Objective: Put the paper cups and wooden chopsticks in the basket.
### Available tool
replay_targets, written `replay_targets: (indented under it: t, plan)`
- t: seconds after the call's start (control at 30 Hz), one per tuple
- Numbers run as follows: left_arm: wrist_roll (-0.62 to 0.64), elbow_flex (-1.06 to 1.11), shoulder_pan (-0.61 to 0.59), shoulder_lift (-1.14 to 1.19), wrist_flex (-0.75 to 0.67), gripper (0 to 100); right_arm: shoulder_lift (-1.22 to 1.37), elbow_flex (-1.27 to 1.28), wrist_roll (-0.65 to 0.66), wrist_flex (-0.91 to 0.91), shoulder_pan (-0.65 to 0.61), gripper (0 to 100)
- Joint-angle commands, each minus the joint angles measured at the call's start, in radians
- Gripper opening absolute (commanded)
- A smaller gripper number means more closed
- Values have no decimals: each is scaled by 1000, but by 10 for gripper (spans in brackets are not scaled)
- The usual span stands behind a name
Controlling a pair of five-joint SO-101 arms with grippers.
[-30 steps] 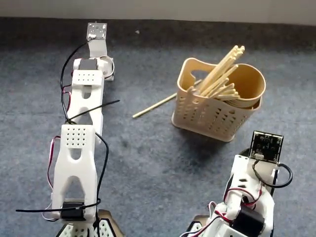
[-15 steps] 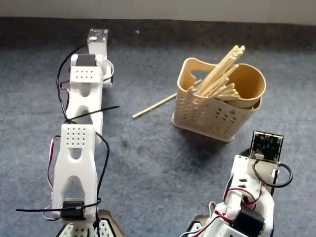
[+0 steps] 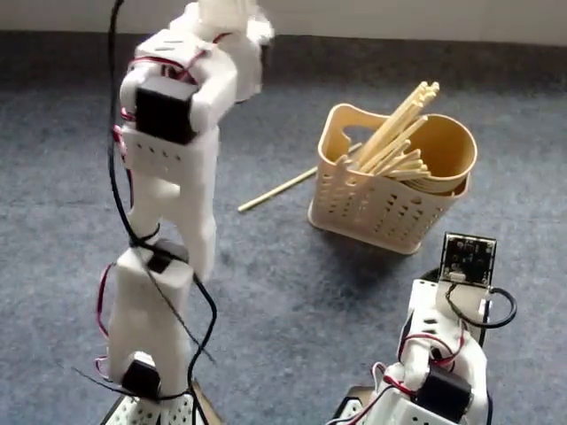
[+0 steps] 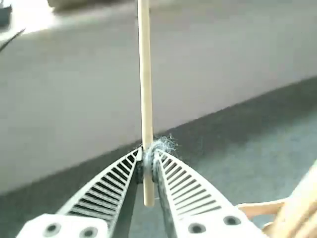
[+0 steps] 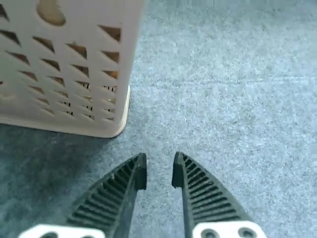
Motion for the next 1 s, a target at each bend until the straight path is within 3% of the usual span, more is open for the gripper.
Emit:
replay_targets:
  t: [0.0, 0.13, 0.27, 0.7, 0.97]
  plan:
    - [-17, -54, 203, -107, -55, 4, -8, 12, 11, -36, -15, 103]
    - [-132, -56, 326, -127, -57, 4, -10, 12, 11, -36, -21, 103]
    - [-167, -56, 358, -111, -91, 4, -10, 10, 8, -36, -21, 103]
    - [-144, -54, 302, 87, -178, 24, -10, 10, 8, -35, -21, 103]
    - [-15, -56, 272, 122, -71, 14, -10, 5, 9, -35, -21, 103]
